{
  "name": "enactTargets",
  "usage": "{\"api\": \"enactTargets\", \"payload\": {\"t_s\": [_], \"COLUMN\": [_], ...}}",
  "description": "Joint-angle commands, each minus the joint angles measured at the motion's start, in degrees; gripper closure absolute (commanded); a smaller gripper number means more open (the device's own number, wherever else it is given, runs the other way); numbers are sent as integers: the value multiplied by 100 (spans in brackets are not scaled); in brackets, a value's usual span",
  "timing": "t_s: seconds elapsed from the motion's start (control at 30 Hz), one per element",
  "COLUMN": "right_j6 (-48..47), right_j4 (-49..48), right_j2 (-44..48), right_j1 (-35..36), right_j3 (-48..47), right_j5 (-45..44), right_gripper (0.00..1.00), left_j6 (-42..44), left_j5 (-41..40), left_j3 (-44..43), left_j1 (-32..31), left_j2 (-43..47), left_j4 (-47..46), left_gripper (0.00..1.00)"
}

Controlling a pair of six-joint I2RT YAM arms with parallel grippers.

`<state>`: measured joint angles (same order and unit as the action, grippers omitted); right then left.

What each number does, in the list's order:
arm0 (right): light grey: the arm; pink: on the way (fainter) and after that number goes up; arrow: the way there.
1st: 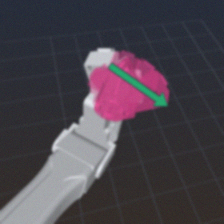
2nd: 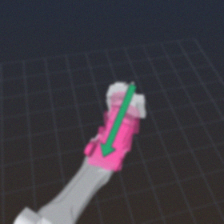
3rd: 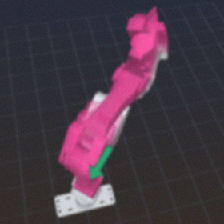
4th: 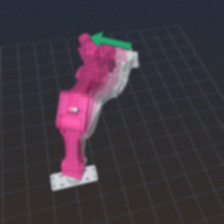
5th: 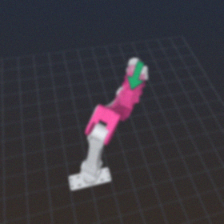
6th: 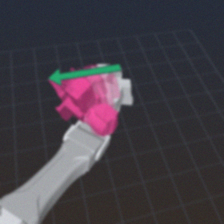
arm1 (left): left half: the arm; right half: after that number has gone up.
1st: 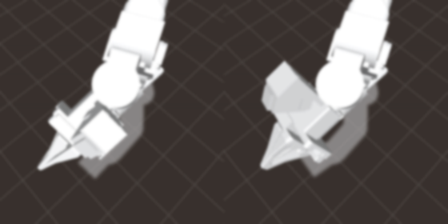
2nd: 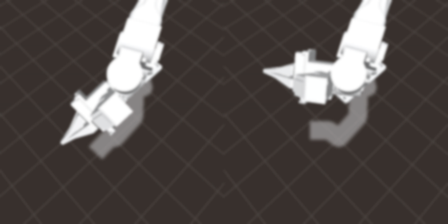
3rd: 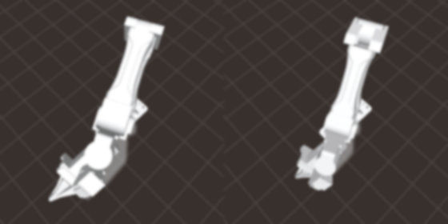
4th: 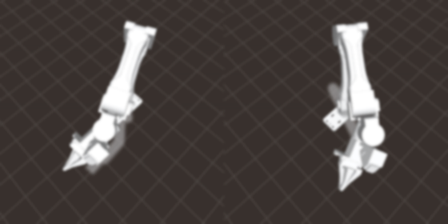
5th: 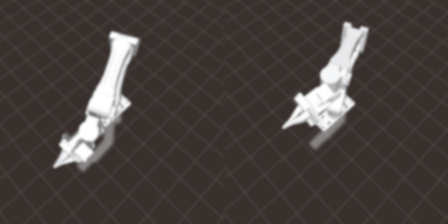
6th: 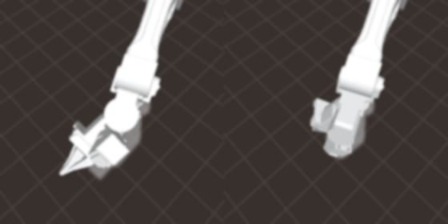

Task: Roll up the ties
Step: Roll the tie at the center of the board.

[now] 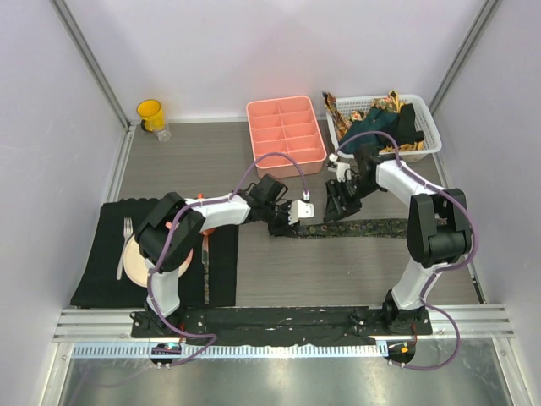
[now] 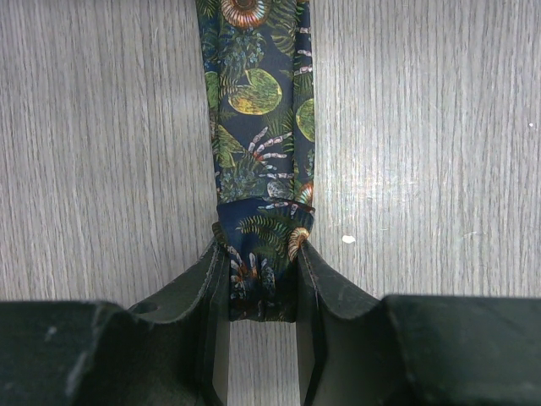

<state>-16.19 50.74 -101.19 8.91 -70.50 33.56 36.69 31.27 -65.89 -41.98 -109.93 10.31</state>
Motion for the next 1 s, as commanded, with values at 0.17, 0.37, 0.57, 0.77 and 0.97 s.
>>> {"api": "enactTargets", "payload": {"t_s": [0.17,0.37,0.57,0.77,0.97], "right_j6": [3575,4333,4607,4589,4651], "right_j4": [-2330,-3394,-3905,-3966,-4257], "right_j2": [-401,-603,-876,-1157,-1315], "right_j1": [673,990,1087,1122,1122], "right_j3": [528,800,880,897,933], "right_j5": [1662,1399,1311,1267,1346], "right_gripper": [53,50,50,53,75], "left_j6": [32,23,-21,-65,-135], "left_j5": [-516,-534,-560,-578,-552], "left_j3": [41,15,-12,-56,-47], "left_j1": [32,32,40,32,32], "left_j2": [-248,-292,-327,-380,-415], "left_j4": [806,806,815,841,806], "left_gripper": [95,95,95,95,95]}}
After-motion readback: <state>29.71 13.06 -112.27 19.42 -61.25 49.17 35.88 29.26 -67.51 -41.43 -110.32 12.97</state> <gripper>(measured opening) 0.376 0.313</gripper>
